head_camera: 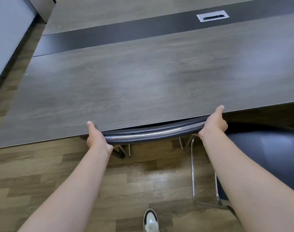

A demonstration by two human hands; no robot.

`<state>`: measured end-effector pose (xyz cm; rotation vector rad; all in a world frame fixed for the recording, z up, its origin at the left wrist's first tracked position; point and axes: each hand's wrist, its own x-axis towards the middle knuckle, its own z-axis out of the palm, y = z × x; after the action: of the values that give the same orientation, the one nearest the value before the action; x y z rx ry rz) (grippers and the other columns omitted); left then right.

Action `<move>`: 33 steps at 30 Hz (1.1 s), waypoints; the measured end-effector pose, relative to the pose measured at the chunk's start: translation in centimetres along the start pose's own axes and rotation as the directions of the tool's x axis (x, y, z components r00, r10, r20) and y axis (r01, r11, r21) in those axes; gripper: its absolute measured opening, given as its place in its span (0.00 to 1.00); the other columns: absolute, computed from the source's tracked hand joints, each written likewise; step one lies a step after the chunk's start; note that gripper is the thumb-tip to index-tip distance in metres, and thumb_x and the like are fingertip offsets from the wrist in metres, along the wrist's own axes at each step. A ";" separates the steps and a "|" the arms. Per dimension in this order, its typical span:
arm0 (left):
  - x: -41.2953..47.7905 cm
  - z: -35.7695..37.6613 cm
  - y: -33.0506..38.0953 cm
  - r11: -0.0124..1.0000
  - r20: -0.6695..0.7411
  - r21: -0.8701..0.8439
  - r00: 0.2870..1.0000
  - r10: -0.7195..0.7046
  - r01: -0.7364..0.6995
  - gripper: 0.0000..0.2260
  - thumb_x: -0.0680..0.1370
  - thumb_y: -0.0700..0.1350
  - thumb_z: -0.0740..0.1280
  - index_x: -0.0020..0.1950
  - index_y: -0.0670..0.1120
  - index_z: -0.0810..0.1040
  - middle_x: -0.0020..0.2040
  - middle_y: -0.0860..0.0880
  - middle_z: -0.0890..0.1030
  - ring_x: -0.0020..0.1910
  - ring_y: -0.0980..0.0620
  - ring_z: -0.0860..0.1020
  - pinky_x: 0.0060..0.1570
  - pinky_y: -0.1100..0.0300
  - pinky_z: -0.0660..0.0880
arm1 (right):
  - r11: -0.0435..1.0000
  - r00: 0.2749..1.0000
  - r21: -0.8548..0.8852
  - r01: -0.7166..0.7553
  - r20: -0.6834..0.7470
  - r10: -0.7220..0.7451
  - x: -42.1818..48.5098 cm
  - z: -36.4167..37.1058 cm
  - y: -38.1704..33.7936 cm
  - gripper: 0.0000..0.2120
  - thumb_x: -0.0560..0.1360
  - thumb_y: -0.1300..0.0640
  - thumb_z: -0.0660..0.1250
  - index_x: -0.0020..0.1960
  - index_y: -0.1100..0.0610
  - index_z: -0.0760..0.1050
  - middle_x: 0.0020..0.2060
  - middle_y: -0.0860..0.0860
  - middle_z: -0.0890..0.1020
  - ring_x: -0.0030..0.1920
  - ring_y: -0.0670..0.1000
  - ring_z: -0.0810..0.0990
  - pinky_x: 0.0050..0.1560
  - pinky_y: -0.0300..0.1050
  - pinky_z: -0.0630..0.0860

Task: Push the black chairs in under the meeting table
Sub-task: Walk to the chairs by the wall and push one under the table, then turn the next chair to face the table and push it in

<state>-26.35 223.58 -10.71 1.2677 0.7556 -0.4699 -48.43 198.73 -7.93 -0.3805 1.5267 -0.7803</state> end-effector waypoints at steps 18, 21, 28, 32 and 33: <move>-16.7 -4.1 -12.2 0.953 0.177 0.231 0.955 -0.238 0.195 0.39 0.79 0.73 0.54 0.85 0.51 0.60 0.81 0.43 0.69 0.77 0.32 0.69 0.70 0.24 0.64 | 0.967 0.948 -0.227 0.118 0.315 -0.042 -4.4 -21.4 -5.8 0.34 0.82 0.33 0.60 0.79 0.54 0.68 0.74 0.52 0.76 0.66 0.54 0.79 0.61 0.54 0.78; -23.0 -4.3 -16.9 0.924 0.218 0.341 0.942 -0.255 0.171 0.37 0.80 0.73 0.54 0.82 0.51 0.65 0.79 0.43 0.71 0.75 0.33 0.71 0.71 0.25 0.65 | 0.969 0.945 -0.191 0.154 0.314 -0.088 -5.0 -27.9 -8.1 0.33 0.82 0.33 0.60 0.77 0.54 0.69 0.70 0.52 0.78 0.62 0.53 0.81 0.61 0.54 0.80; -34.6 -4.8 -25.9 0.820 0.301 0.570 0.915 -0.269 0.053 0.35 0.81 0.73 0.53 0.80 0.53 0.70 0.80 0.45 0.70 0.78 0.35 0.68 0.74 0.26 0.61 | 0.980 0.961 -0.129 0.152 0.250 -0.116 -3.9 -42.2 -12.4 0.32 0.82 0.33 0.60 0.75 0.55 0.72 0.65 0.51 0.81 0.61 0.52 0.83 0.65 0.56 0.79; -40.4 -5.1 -31.2 0.765 0.315 0.644 0.910 -0.270 0.004 0.34 0.81 0.72 0.54 0.79 0.52 0.70 0.83 0.45 0.66 0.81 0.38 0.64 0.74 0.25 0.58 | 0.987 0.974 -0.081 0.137 0.192 -0.119 -2.1 -51.0 -15.0 0.30 0.81 0.33 0.61 0.71 0.55 0.75 0.62 0.51 0.82 0.59 0.51 0.84 0.61 0.54 0.81; -41.0 -5.3 -31.7 0.765 0.313 0.644 0.912 -0.265 0.001 0.34 0.81 0.72 0.55 0.78 0.52 0.71 0.82 0.45 0.66 0.81 0.39 0.63 0.74 0.25 0.59 | 0.988 0.978 -0.074 0.135 0.168 -0.121 -1.7 -52.2 -15.1 0.29 0.81 0.33 0.61 0.70 0.55 0.75 0.61 0.50 0.83 0.58 0.51 0.84 0.60 0.53 0.81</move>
<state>-77.40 216.99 -2.69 1.6785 0.3433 -1.1369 -102.02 201.88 0.90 -0.5972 1.3951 -0.7663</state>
